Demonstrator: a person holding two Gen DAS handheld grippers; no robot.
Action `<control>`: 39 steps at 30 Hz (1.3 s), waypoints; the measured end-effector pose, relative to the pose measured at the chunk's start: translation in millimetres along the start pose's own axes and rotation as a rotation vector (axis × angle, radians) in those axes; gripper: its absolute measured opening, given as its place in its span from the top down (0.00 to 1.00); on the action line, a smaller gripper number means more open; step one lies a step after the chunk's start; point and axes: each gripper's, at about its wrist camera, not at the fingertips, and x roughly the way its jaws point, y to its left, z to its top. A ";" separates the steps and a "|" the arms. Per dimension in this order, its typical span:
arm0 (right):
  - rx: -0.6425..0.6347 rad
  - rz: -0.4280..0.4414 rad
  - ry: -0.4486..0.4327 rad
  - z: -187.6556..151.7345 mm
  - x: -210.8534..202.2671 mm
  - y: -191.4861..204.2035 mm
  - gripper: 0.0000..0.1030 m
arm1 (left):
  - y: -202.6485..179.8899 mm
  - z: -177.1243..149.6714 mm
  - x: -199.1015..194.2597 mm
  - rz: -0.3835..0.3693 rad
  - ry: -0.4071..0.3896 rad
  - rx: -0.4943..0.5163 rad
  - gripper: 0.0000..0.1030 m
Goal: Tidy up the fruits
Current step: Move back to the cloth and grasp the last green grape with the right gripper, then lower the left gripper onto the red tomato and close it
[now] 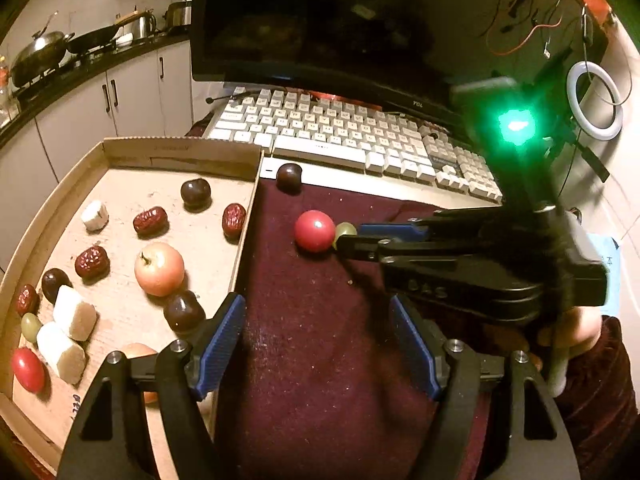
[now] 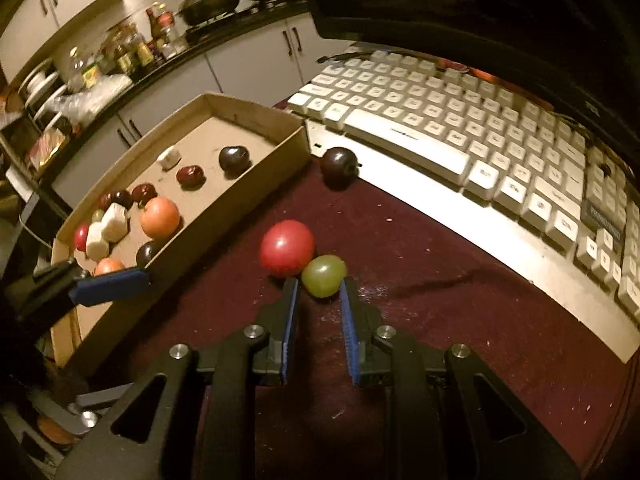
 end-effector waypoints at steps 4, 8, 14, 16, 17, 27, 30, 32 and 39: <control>0.006 -0.031 -0.003 4.7 6.4 -2.8 0.72 | -0.2 2.1 0.3 0.015 -0.002 0.001 0.28; 0.014 -0.031 0.005 7.2 10.1 -4.8 0.72 | -3.9 1.3 1.9 0.040 0.002 0.020 0.28; 0.033 -0.019 0.011 8.9 14.5 -7.1 0.72 | -6.0 6.7 7.0 0.061 0.020 0.022 0.28; 0.052 -0.005 0.003 8.5 11.6 -11.8 0.72 | -9.0 10.8 9.7 0.067 0.018 0.027 0.28; 0.058 0.000 -0.001 7.9 10.0 -13.5 0.72 | -11.3 14.5 13.2 0.076 0.021 0.034 0.28; 0.275 0.060 -0.121 1.7 -34.5 -79.0 0.72 | -42.4 40.3 50.4 0.106 0.051 0.133 0.28; 0.305 0.070 -0.134 -0.4 -40.9 -85.9 0.72 | -45.2 40.3 62.3 0.099 0.081 0.145 0.28; 0.316 0.079 -0.138 -0.9 -42.8 -87.9 0.72 | -45.3 39.2 69.7 0.097 0.101 0.154 0.28; 0.322 0.130 -0.084 -0.6 -32.0 -87.1 0.72 | -41.0 39.0 80.5 0.078 0.124 0.179 0.41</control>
